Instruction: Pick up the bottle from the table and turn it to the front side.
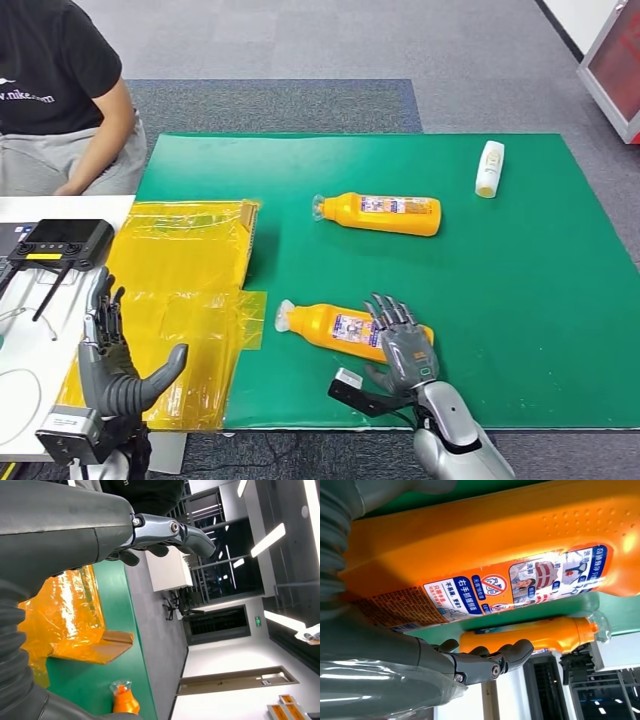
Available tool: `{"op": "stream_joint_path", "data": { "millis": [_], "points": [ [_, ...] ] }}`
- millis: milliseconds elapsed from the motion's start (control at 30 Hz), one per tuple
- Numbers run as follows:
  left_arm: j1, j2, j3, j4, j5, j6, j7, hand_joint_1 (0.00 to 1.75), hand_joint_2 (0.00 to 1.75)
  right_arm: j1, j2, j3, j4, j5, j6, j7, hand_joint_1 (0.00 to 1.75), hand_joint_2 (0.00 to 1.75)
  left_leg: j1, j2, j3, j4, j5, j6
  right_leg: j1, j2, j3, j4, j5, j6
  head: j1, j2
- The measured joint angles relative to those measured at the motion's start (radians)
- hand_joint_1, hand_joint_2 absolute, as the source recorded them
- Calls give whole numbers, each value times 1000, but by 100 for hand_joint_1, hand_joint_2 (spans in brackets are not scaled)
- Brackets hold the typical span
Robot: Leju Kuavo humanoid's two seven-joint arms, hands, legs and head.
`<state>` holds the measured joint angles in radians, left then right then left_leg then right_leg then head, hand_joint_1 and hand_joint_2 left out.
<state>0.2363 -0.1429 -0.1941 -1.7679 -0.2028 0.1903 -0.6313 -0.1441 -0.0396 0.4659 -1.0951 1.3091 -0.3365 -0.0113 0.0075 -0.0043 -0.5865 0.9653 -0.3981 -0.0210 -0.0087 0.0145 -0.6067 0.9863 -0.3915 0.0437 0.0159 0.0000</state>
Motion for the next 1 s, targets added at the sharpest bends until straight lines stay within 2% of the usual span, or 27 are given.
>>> {"op": "stream_joint_path", "data": {
  "millis": [367,667,933,967,1000],
  "points": [
    [0,-3,4,-1,-14,-14,7,0,175,33,-10,-7,-48,52,6,-7,0,175,0,0,0,0,0,0,0,0,0,0,0,0,0,0],
    [2,-9,8,-5,-27,-18,9,0,175,3,-17,-27,-60,54,125,95,0,175,0,0,0,0,0,0,0,0,0,0,0,0,0,0],
    [13,-22,15,-20,-32,-8,20,0,175,-14,-13,-57,-56,70,172,178,0,175,0,0,1,0,0,1,0,0,2,0,1,0,0,0],
    [13,-24,17,-21,-32,-8,21,0,175,-15,-11,-61,-55,72,173,183,2,175,0,0,1,0,0,1,0,0,2,0,1,0,0,0],
    [13,-26,18,-21,-32,-9,22,0,175,-17,-9,-64,-53,74,175,186,42,175,0,0,1,0,1,1,0,0,2,0,1,0,0,0]
  ]
}}
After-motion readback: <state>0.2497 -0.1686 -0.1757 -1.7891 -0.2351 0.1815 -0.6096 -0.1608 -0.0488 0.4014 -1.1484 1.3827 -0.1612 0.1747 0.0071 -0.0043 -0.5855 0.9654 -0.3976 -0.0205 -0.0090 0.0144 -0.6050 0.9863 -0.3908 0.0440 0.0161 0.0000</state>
